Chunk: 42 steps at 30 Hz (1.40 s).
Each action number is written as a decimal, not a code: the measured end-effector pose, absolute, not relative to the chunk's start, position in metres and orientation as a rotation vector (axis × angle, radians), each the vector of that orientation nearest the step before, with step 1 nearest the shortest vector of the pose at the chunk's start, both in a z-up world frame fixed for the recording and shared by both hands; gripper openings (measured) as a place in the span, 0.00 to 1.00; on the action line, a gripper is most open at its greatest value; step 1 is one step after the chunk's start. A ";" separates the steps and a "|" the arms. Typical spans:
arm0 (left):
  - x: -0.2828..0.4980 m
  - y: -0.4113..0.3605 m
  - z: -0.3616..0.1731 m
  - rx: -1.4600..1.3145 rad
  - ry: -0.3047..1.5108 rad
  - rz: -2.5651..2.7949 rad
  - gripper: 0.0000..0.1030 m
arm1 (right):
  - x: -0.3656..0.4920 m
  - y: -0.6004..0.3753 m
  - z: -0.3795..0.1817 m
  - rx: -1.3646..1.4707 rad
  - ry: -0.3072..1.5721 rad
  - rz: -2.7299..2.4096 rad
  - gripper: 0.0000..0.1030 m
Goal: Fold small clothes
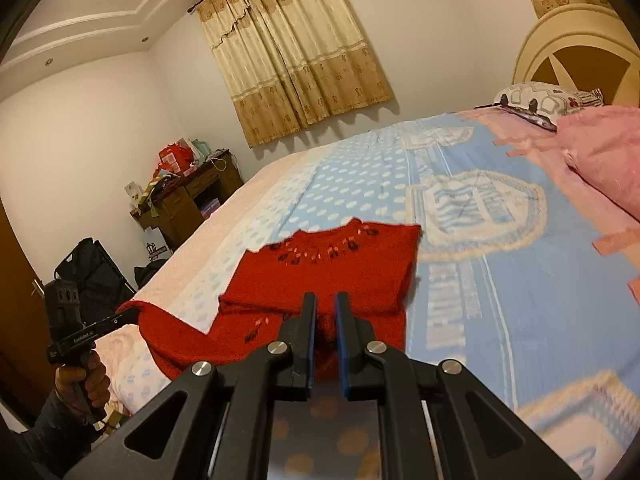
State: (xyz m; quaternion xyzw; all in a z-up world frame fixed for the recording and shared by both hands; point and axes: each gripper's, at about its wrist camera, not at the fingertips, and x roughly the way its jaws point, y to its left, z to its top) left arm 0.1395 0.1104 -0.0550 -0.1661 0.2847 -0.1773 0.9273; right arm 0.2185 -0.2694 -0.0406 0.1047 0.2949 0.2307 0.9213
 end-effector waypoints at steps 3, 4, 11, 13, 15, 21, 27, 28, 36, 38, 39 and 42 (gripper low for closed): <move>0.158 0.115 -0.049 -0.342 0.583 -0.356 0.12 | 0.237 -0.266 -0.033 0.210 0.599 0.471 0.08; 0.163 0.116 -0.048 -0.346 0.584 -0.355 0.12 | 0.246 -0.263 -0.029 0.205 0.599 0.470 0.08; 0.212 0.127 -0.045 -0.367 0.609 -0.332 0.12 | 0.293 -0.251 -0.025 0.187 0.619 0.456 0.08; 0.225 0.130 -0.043 -0.371 0.613 -0.329 0.12 | 0.310 -0.247 -0.024 0.181 0.627 0.450 0.08; 0.241 0.132 -0.040 -0.370 0.616 -0.328 0.12 | 0.327 -0.244 -0.024 0.177 0.638 0.439 0.08; 0.284 0.144 -0.043 -0.400 0.627 -0.314 0.12 | 0.378 -0.235 -0.026 0.170 0.663 0.415 0.08; 0.335 0.154 -0.069 -0.409 0.684 -0.277 0.12 | 0.440 -0.225 -0.049 0.180 0.726 0.384 0.08; 0.342 0.156 -0.074 -0.412 0.695 -0.271 0.12 | 0.452 -0.224 -0.056 0.184 0.743 0.379 0.08; 0.397 0.163 -0.121 -0.429 0.792 -0.242 0.12 | 0.527 -0.218 -0.113 0.189 0.854 0.305 0.08; 0.406 0.162 -0.130 -0.431 0.808 -0.235 0.12 | 0.539 -0.218 -0.124 0.198 0.876 0.293 0.08; 0.409 0.162 -0.134 -0.431 0.813 -0.236 0.12 | 0.545 -0.218 -0.130 0.202 0.886 0.287 0.08; 0.419 0.160 -0.140 -0.413 0.823 -0.230 0.12 | 0.560 -0.218 -0.144 0.196 0.905 0.264 0.08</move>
